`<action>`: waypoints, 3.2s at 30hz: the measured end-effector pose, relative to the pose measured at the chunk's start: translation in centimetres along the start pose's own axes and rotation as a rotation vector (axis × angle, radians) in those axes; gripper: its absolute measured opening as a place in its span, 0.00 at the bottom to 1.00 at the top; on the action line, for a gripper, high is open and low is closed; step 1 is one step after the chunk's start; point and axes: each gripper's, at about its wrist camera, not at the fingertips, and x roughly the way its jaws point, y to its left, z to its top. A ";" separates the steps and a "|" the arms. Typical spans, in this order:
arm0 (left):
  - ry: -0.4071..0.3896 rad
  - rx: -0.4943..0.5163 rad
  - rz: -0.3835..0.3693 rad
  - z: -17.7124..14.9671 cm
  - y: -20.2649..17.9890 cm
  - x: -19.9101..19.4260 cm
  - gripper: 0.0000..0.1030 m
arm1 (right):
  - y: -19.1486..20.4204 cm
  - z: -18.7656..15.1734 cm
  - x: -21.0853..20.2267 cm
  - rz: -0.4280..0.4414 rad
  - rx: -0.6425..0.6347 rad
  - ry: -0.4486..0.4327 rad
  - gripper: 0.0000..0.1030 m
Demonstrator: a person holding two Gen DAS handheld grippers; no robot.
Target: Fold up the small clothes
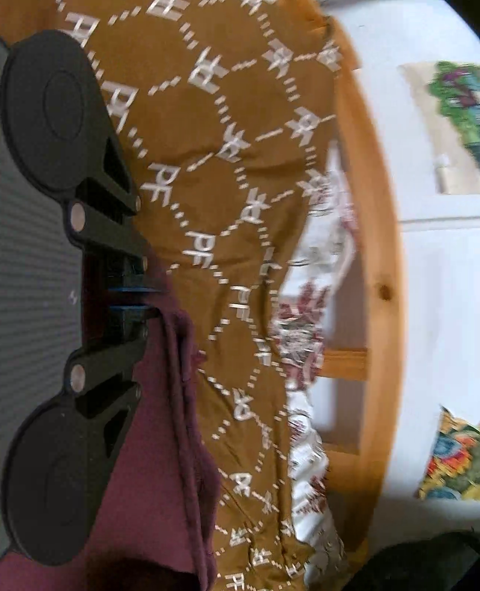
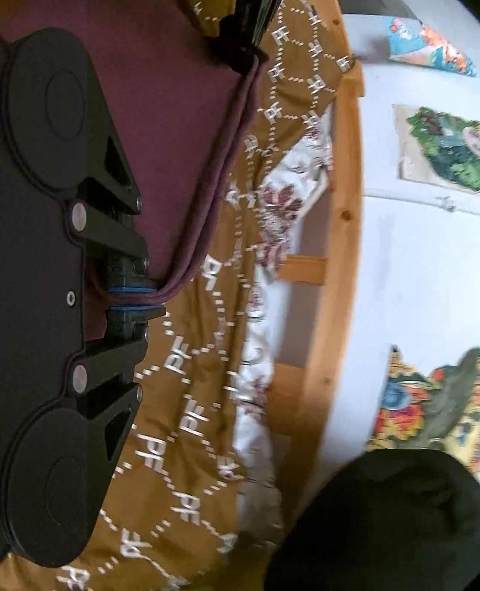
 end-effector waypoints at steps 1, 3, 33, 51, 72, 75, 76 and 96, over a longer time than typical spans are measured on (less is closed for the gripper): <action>0.014 -0.006 -0.004 -0.2 0.1 0.4 0.08 | 0.0 -0.3 0.2 -0.001 0.003 0.006 0.16; 0.037 -0.037 -0.031 -0.5 0.5 0.8 0.09 | -0.1 -0.8 0.4 -0.001 0.013 0.014 0.27; 0.185 -0.210 0.107 -2.9 7.8 -5.2 0.99 | -1.1 -4.5 -0.5 -0.068 0.109 0.136 0.03; 0.270 -0.278 -0.006 -8.8 5.8 -11.0 0.99 | -4.9 -5.1 -4.5 -0.071 0.310 0.057 0.77; 0.290 -0.324 0.053 -9.4 6.5 -8.7 0.99 | -4.6 -6.0 -3.5 -0.262 0.228 0.071 0.99; 0.288 -0.339 0.047 -9.3 6.7 -8.6 0.99 | -4.0 -5.5 -4.9 -0.231 0.232 0.056 0.99; 0.290 -0.345 0.045 -9.3 6.8 -8.5 0.99 | -3.6 -5.3 -5.3 -0.220 0.237 0.054 0.99; 0.314 -0.356 0.034 -9.4 6.8 -7.8 0.99 | 7.8 -6.1 -5.7 0.033 0.067 0.095 0.99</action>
